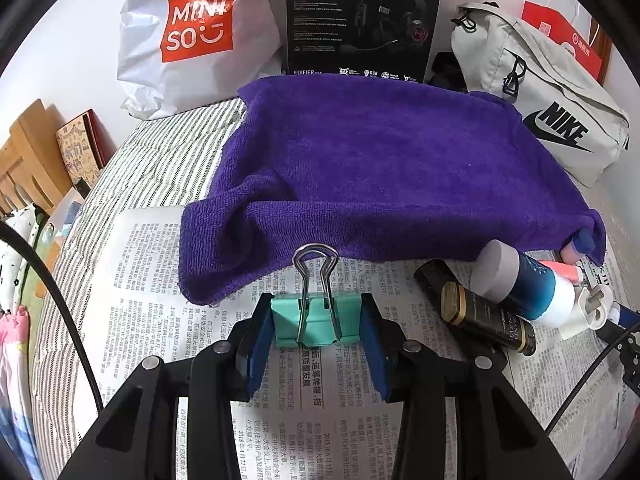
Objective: Organize rigid objects
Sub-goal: 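Grasp the green binder clip with the left tool while the right tool grasps the white USB light, then carry the clip with the left tool onto the purple towel while the right tool places the USB light there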
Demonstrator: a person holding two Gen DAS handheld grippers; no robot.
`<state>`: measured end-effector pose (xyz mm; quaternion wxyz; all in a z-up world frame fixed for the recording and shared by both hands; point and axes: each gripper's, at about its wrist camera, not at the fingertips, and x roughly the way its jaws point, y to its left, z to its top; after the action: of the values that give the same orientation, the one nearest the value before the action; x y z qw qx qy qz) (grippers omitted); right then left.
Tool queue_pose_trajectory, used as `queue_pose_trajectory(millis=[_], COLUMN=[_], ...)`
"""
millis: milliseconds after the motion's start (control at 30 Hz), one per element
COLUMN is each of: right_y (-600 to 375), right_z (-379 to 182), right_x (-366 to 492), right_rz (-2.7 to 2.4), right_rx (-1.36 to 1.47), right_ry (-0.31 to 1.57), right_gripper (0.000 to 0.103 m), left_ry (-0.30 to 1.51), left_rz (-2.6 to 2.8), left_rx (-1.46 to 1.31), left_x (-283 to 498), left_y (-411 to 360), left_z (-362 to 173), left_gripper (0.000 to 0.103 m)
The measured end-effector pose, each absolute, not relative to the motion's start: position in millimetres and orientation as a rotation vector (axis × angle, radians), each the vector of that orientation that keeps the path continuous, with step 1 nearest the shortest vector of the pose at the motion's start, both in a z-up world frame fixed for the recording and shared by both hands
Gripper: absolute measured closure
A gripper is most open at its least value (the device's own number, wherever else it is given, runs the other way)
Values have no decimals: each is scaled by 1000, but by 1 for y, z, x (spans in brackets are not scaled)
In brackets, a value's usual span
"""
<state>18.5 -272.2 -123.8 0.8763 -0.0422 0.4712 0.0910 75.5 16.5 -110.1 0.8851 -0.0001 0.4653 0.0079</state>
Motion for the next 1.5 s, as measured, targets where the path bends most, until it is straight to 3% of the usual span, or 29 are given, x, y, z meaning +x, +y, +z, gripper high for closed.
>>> queue_pose_trajectory(millis=[733, 1500], right_y=[-266, -253], right_z=[-90, -41], right_x=[19, 104], right_rz=[217, 275], right_rx=[-108, -16], right_ry=[981, 889], right_gripper=[67, 67], left_ry=[972, 907], left_rz=[21, -9], left_rx=[-79, 9], left_x=[54, 97], left_y=[47, 45], left_z=[-91, -28], left_gripper=[64, 64])
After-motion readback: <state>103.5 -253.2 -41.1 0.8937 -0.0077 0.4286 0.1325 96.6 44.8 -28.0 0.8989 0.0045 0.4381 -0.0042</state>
